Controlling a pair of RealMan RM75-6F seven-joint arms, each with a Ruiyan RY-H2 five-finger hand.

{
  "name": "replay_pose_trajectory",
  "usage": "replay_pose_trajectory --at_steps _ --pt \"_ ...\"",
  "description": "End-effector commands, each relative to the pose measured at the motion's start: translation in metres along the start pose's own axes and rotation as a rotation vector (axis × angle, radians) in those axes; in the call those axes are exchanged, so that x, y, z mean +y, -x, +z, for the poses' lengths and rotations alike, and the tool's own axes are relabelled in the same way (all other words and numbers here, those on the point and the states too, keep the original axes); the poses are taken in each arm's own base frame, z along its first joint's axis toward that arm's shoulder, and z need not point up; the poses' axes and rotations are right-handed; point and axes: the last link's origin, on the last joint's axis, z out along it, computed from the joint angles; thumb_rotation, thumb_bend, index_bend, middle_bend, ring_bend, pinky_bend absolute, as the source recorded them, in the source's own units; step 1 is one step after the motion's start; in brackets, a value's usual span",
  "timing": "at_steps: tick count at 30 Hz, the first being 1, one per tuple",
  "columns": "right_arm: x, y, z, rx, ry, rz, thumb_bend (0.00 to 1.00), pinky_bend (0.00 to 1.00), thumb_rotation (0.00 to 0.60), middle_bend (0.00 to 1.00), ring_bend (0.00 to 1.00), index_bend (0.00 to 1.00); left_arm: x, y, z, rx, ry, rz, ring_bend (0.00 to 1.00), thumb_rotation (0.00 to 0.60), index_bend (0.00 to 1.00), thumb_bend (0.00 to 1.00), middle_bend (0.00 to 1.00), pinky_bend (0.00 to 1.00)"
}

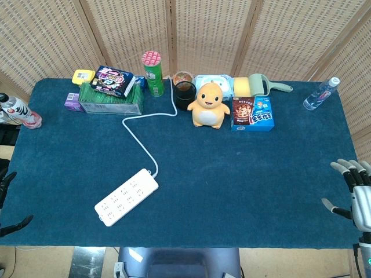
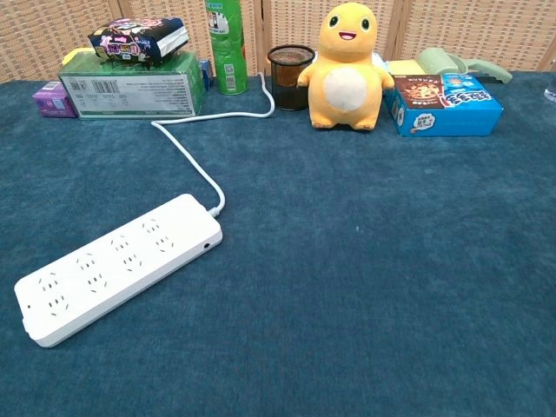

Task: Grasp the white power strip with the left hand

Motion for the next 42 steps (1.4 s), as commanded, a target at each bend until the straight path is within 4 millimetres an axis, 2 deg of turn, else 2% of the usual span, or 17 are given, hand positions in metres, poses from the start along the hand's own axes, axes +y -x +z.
replay_pose_trajectory --at_steps 1,8,14,17,19,20,21,22,24,26,27,33,42 --pt "0.0 0.001 0.0 -0.003 0.001 -0.001 0.0 0.0 0.6 0.17 0.15 0.21 0.001 0.001 0.0 -0.001 0.002 0.004 0.0 0.6 0.0 0.08 0.0 0.07" --pt "-0.002 0.001 -0.001 -0.012 -0.003 0.005 0.0 0.0 0.6 0.17 0.15 0.2 0.001 0.002 -0.001 -0.015 0.007 -0.004 0.0 0.6 0.0 0.08 0.0 0.07" --pt "0.0 0.003 -0.001 -0.024 0.012 -0.004 0.0 0.0 0.6 0.17 0.15 0.17 0.014 0.007 0.01 -0.04 0.059 -0.033 0.0 0.6 0.0 0.08 0.0 0.07" --pt "0.001 0.004 0.0 -0.025 0.017 -0.003 0.0 0.0 0.6 0.16 0.14 0.17 0.02 0.011 0.016 -0.046 0.064 -0.041 0.0 0.6 0.0 0.1 0.05 0.07" --pt "0.001 0.005 0.001 -0.027 0.02 -0.003 0.0 0.0 0.6 0.16 0.14 0.17 0.024 0.013 0.02 -0.038 0.067 -0.04 0.08 0.6 0.0 0.11 0.2 0.12" --pt "0.002 0.005 0.002 -0.029 0.021 -0.002 0.0 0.0 0.6 0.16 0.14 0.16 0.028 0.014 0.023 -0.029 0.072 -0.046 0.19 0.6 0.0 0.12 0.31 0.21" --pt "0.002 0.006 0.003 -0.03 0.022 -0.002 0.0 0.0 0.6 0.16 0.14 0.16 0.031 0.014 0.025 -0.02 0.077 -0.052 0.36 0.6 0.0 0.13 0.47 0.34" --pt "0.002 0.006 0.003 -0.032 0.023 -0.001 0.0 0.0 0.6 0.16 0.14 0.16 0.037 0.016 0.029 -0.016 0.091 -0.061 0.49 0.6 0.0 0.15 0.59 0.45" --pt "0.002 0.007 0.004 -0.035 0.025 -0.002 0.0 0.0 0.6 0.16 0.14 0.16 0.047 0.02 0.034 -0.031 0.116 -0.08 0.85 0.6 0.0 0.2 0.9 0.79" --pt "0.002 0.008 0.005 -0.04 0.026 0.0 0.0 0.0 0.6 0.16 0.14 0.15 0.061 0.024 0.041 -0.044 0.146 -0.087 0.98 0.6 0.0 0.27 0.99 0.96" --pt "0.002 0.009 0.005 -0.041 0.026 0.0 0.0 0.0 0.6 0.16 0.14 0.15 0.068 0.027 0.044 -0.054 0.159 -0.089 1.0 0.6 0.0 0.31 1.0 1.0" --pt "0.002 0.01 0.006 -0.048 0.028 0.004 0.0 0.0 0.6 0.16 0.14 0.15 0.113 0.049 0.066 -0.139 0.224 -0.096 1.0 0.6 0.01 0.52 1.0 1.0" --pt "0.007 0.008 0.008 -0.051 0.047 0.021 0.0 0.0 0.6 0.16 0.14 0.15 0.165 0.09 0.083 -0.239 0.253 -0.069 1.0 0.6 0.29 0.56 1.0 1.0"
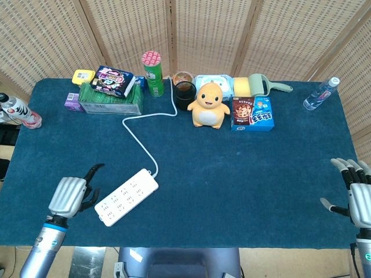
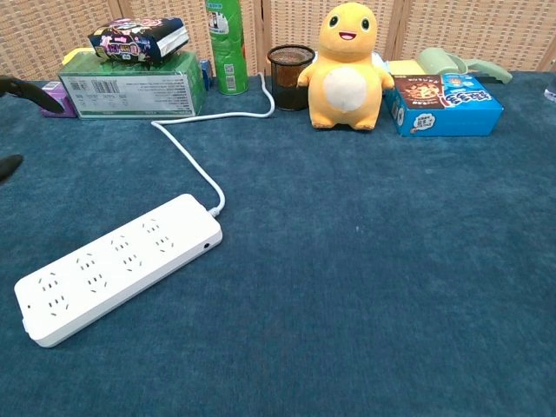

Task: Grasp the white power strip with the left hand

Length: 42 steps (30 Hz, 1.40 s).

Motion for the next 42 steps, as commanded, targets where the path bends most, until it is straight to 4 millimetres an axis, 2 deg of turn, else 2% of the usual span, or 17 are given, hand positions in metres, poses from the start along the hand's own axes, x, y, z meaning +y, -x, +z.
replay_pose_trajectory --at_steps 1,5,11,20,24,42 --pt "0.003 -0.002 0.001 -0.001 0.011 0.009 0.0 0.0 0.6 0.16 0.14 0.15 0.026 0.022 0.019 -0.064 0.029 0.004 1.0 0.6 0.3 0.56 1.0 1.0" --pt "0.005 -0.003 0.002 -0.004 0.016 0.019 0.0 0.0 0.6 0.16 0.13 0.15 0.042 0.037 0.03 -0.087 0.019 0.019 1.0 0.6 0.34 0.56 1.0 1.0" --pt "0.007 -0.004 0.003 -0.01 0.023 0.028 0.0 0.0 0.6 0.15 0.13 0.15 0.049 0.047 0.035 -0.094 0.003 0.052 1.0 0.6 0.34 0.55 1.0 1.0" --pt "0.008 -0.003 0.004 -0.019 0.029 0.028 0.0 0.0 0.6 0.15 0.12 0.14 0.051 0.061 0.042 -0.129 -0.018 0.066 1.0 0.6 0.34 0.55 1.0 1.0" --pt "0.008 -0.002 0.004 -0.026 0.032 0.025 0.0 0.0 0.6 0.15 0.12 0.14 0.047 0.068 0.051 -0.144 -0.034 0.081 1.0 0.6 0.34 0.55 1.0 1.0" --pt "0.011 -0.001 0.006 -0.033 0.046 0.027 0.0 0.0 0.6 0.15 0.12 0.14 0.053 0.087 0.061 -0.192 -0.006 0.113 1.0 0.6 0.34 0.55 1.0 1.0"
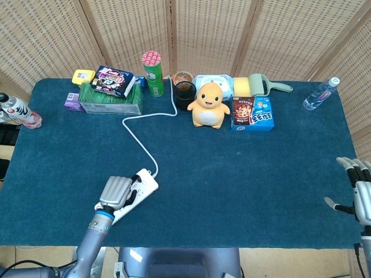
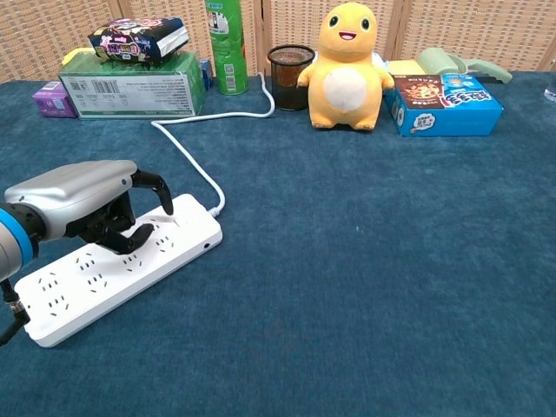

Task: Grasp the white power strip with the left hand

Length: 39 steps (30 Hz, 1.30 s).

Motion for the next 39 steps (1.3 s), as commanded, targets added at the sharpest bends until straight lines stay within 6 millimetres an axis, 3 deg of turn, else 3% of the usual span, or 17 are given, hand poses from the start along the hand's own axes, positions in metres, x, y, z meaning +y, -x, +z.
replay_pose_trajectory --at_steps 1,39 --pt "0.0 0.0 0.0 -0.001 -0.001 0.001 0.0 0.0 0.6 0.15 0.12 0.14 0.0 0.003 0.002 -0.009 -0.004 0.007 1.0 0.6 0.34 0.55 1.0 1.0" --pt "0.006 -0.006 0.001 0.012 0.015 0.019 0.0 0.0 0.6 0.14 0.11 0.13 0.009 0.007 0.012 -0.033 -0.007 0.016 1.0 0.6 0.34 0.54 1.0 1.0"
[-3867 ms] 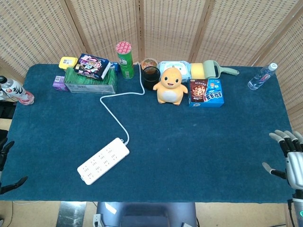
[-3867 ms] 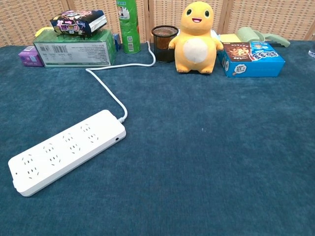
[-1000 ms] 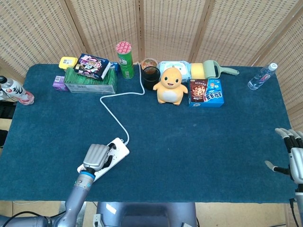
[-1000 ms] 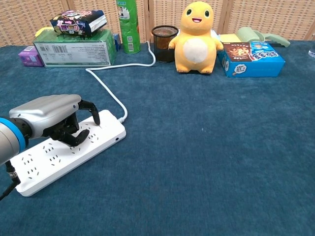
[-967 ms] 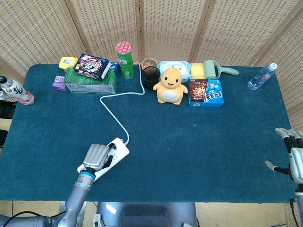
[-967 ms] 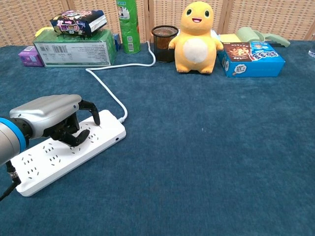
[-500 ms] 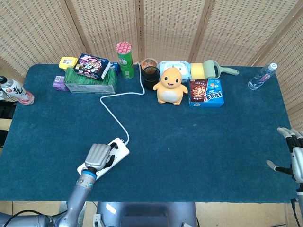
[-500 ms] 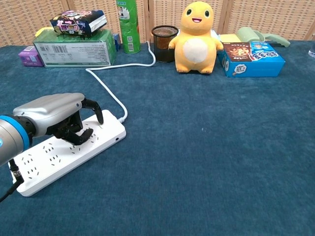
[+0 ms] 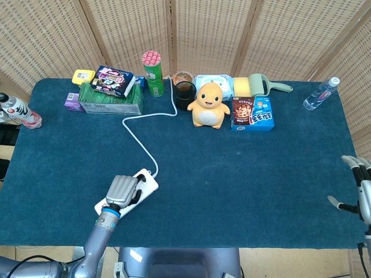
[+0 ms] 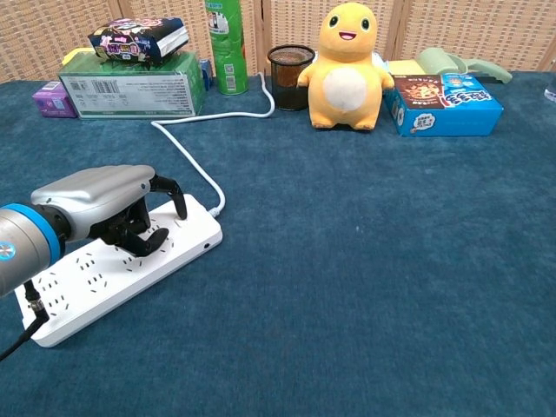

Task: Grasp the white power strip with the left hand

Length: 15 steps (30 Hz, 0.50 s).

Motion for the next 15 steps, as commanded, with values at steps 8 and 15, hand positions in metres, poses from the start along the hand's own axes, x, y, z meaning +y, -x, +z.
replay_pose_trajectory --at_steps 8,15 --pt "0.0012 -0.0018 0.0001 0.006 0.002 0.003 0.0 0.0 0.6 0.14 0.11 0.13 -0.0028 0.0043 0.001 -0.014 -0.012 0.008 1.0 0.6 0.34 0.54 1.0 1.0" --pt "0.0009 -0.0027 0.0015 0.005 0.003 0.002 0.0 0.0 0.6 0.14 0.11 0.13 -0.0028 0.0062 0.0004 -0.023 -0.015 0.013 1.0 0.6 0.34 0.54 1.0 1.0"
